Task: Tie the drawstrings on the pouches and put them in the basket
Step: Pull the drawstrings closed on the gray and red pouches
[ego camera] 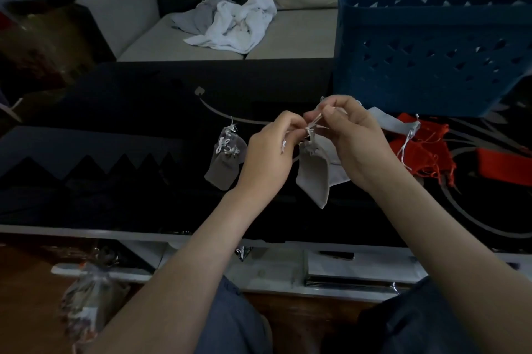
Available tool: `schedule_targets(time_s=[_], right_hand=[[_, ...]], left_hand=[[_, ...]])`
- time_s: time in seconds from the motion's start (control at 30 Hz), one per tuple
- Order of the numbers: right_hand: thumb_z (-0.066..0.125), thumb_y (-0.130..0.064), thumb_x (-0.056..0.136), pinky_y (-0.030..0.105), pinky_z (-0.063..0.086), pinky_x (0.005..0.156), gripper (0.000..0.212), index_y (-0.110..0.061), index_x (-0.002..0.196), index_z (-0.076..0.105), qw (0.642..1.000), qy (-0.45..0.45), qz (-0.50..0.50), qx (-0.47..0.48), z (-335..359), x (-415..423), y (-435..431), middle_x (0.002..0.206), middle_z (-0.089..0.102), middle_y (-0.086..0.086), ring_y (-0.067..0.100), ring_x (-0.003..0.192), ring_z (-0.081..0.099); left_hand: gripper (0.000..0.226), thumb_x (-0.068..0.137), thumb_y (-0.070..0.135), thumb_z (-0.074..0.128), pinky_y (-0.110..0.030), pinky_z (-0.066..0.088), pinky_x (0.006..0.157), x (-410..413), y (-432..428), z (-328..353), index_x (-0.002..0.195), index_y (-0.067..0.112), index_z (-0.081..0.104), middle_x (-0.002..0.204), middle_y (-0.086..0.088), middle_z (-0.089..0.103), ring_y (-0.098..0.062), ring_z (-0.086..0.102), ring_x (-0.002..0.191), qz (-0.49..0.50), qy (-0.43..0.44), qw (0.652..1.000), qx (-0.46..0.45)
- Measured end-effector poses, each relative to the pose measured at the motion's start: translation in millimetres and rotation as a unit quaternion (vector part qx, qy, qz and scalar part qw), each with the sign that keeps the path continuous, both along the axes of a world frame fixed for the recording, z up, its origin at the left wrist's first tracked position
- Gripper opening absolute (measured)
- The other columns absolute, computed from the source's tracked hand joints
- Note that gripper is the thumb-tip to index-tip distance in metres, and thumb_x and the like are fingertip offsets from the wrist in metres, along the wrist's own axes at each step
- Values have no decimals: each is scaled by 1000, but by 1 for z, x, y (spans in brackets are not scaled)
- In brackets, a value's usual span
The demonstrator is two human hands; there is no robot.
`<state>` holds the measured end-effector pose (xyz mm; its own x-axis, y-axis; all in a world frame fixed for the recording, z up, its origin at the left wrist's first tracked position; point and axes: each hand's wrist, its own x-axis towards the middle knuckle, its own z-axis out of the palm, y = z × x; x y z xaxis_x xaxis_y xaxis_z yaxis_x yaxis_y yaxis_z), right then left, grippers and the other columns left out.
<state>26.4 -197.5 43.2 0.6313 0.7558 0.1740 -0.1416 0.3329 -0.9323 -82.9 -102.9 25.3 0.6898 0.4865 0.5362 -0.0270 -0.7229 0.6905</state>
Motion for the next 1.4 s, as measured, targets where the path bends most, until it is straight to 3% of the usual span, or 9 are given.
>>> schedule_targets(time_s=[0.23, 0.37, 0.53, 0.63, 0.77, 0.93, 1.1, 1.23, 1.4], right_hand=[[33, -7, 101, 23, 48, 52, 23, -12, 84, 47, 968, 230, -4, 100, 1, 11, 0, 57, 47, -2, 9, 47, 45], [28, 0, 99, 17, 27, 36, 30, -14, 77, 44, 976, 209, -9, 64, -2, 17, 2, 53, 42, -3, 6, 37, 27], [34, -3, 100, 18, 27, 40, 18, -9, 96, 51, 994, -45, -64, -75, -3, 13, -2, 54, 42, -2, 4, 39, 32], [51, -10, 95, 21, 43, 56, 14, -12, 106, 58, 945, -250, -58, -203, -10, 7, -2, 63, 52, -1, 3, 54, 50], [63, -16, 89, 22, 45, 80, 12, -22, 100, 63, 910, -341, -4, -236, -18, 8, 1, 87, 61, -12, 2, 83, 58], [64, -9, 86, 11, 38, 77, 10, -17, 91, 67, 885, -400, 0, -237, -21, 11, 6, 83, 58, -19, -10, 80, 53], [62, -13, 90, 19, 41, 68, 14, -22, 79, 63, 921, -325, 46, -208, -11, 2, 5, 72, 57, -10, 1, 69, 53], [56, -6, 92, 7, 39, 55, 8, -8, 86, 61, 960, -209, 106, -151, 1, -8, -2, 66, 58, -9, -4, 57, 53], [56, -10, 92, 16, 27, 52, 8, -12, 86, 62, 967, -172, 108, -156, 2, -4, -4, 56, 54, -14, 0, 48, 40]], left_hand=[[18, 99, 12, 45, -26, 51, 68, -3, 7, -5, 92, 14, 61, 83, 0, 66, -12, 64, 79, 60, 28, 998, -20], [22, 93, 4, 43, -27, 51, 66, -4, 19, -4, 79, 6, 59, 73, -3, 65, -17, 62, 75, 116, 117, 984, -67], [30, 95, 10, 43, -15, 44, 65, -2, 18, -4, 72, 18, 60, 70, 2, 66, -11, 61, 74, 115, 146, 977, -104], [30, 98, 16, 43, -5, 37, 54, 2, 21, -5, 75, 22, 61, 71, 5, 67, 1, 56, 65, 97, 176, 973, -112], [23, 98, 20, 47, -16, 37, 56, 0, 19, -3, 84, 19, 65, 72, 6, 67, 7, 51, 51, 54, 155, 980, -108], [20, 97, 15, 49, -17, 40, 51, -8, 12, 7, 87, 14, 66, 65, 11, 62, -1, 48, 50, -7, 32, 975, -218], [13, 94, 5, 53, -15, 40, 53, -12, 9, 13, 92, 12, 64, 75, 2, 70, -4, 52, 59, -87, -62, 951, -291], [20, 92, -2, 53, -9, 44, 65, -12, 9, 16, 109, 9, 58, 90, -1, 72, 0, 64, 77, -113, -69, 946, -297], [28, 92, 4, 57, -35, 53, 81, -10, 16, 9, 116, 18, 54, 98, 0, 73, -29, 66, 92, -76, -27, 965, -250]])
